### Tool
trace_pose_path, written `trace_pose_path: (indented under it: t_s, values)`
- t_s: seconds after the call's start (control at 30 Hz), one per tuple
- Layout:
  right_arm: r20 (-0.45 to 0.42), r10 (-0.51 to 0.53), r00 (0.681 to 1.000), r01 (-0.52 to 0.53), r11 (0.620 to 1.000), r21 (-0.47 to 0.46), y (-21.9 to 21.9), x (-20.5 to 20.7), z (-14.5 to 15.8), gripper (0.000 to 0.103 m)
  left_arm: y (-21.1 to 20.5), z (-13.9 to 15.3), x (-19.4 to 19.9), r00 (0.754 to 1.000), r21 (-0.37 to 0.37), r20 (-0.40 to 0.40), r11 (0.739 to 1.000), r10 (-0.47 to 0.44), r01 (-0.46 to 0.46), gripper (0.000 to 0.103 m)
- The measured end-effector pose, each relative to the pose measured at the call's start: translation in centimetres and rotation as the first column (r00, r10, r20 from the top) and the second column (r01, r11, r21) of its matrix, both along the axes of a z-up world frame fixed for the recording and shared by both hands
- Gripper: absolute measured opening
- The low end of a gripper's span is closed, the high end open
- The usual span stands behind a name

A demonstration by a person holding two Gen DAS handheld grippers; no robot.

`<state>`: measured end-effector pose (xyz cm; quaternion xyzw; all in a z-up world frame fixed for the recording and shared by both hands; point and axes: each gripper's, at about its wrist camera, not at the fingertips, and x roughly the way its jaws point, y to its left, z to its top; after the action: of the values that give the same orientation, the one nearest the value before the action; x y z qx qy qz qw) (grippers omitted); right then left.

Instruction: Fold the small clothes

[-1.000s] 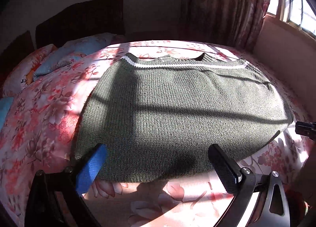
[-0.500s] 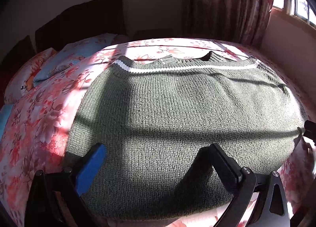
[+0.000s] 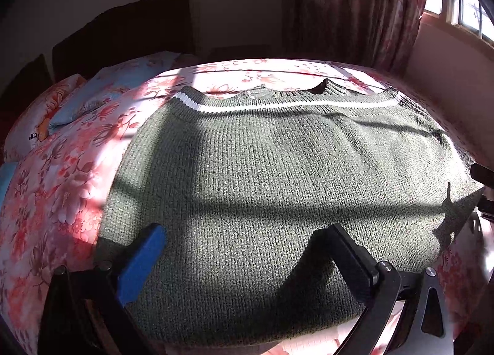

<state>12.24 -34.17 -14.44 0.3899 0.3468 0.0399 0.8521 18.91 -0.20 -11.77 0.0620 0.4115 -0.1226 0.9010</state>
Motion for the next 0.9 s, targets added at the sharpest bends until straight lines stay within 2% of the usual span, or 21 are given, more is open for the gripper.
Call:
trace_pose_path:
  t_s: [0.03,0.07,0.13,0.23,0.3,0.33,0.37,0.47,0.57,0.67,0.73,0.8,0.83,0.9]
  values:
    - [0.004,-0.019,1.0,0.019,0.999,0.026,-0.7,0.0,-0.2,0.059,0.0,0.0,0.0,1.0,0.001,0.0,1.0,0.0,0.0,0.103]
    - [-0.001,-0.021,1.0,0.021,0.999,0.026,-1.0,0.2,-0.2,0.058,-0.1,0.0,0.0,1.0,0.002,0.0,1.0,0.0,0.0,0.103]
    - [-0.009,-0.015,1.0,0.015,1.0,0.0,-0.7,0.9,-0.1,0.06,0.0,0.0,0.0,1.0,-0.001,-0.001,1.0,-0.001,0.001,0.103]
    - [-0.02,0.066,0.998,-0.067,0.997,-0.025,1.3,3.1,0.1,0.061,0.0,0.0,0.0,1.0,-0.004,-0.003,1.0,0.002,-0.002,0.103]
    - [-0.038,0.072,0.997,-0.074,0.995,-0.06,2.4,4.0,0.3,0.06,-0.1,0.0,-0.1,1.0,-0.004,-0.002,1.0,0.001,-0.001,0.103]
    - [-0.044,0.063,0.997,-0.066,0.995,-0.069,2.5,4.3,0.3,0.05,-0.1,0.1,-0.1,1.0,-0.003,-0.002,1.0,0.0,0.0,0.103]
    - [-0.038,0.046,0.998,-0.049,0.996,-0.071,2.4,4.3,0.0,0.028,-0.2,0.1,-0.1,1.0,0.0,-0.003,1.0,-0.003,0.003,0.103]
    - [0.034,0.054,0.998,-0.053,0.998,-0.035,1.9,2.5,-0.1,0.026,-0.8,0.9,-0.6,0.999,0.019,-0.016,0.999,-0.031,0.032,0.103]
    - [0.085,0.058,0.995,-0.049,0.993,-0.107,2.1,0.7,1.0,0.026,-2.0,3.3,-1.4,0.997,-0.027,0.02,0.997,-0.072,0.072,0.103]
    - [0.113,0.051,0.992,-0.037,0.992,-0.12,1.6,-0.7,1.9,0.026,-4.7,5.0,-1.3,0.993,-0.027,0.035,0.993,-0.115,0.116,0.103]
    - [0.133,0.045,0.99,-0.026,0.99,-0.142,1.3,-1.5,2.6,0.026,-7.0,4.7,-1.0,0.988,0.022,0.026,0.988,-0.15,0.15,0.103]
    - [0.16,0.037,0.986,-0.012,0.988,-0.156,1.0,-2.2,3.3,0.026,-9.0,3.1,-0.3,0.989,0.123,-0.001,0.982,-0.145,0.144,0.103]
    - [0.171,0.036,0.985,-0.006,0.985,-0.172,0.8,-2.6,3.6,0.025,-9.7,2.1,-0.1,0.988,0.134,-0.039,0.979,-0.15,0.154,0.103]
    - [0.173,0.04,0.984,-0.004,0.978,-0.207,0.7,-3.1,4.2,0.026,-9.9,1.5,-0.7,0.985,0.051,-0.047,0.985,-0.164,0.167,0.103]
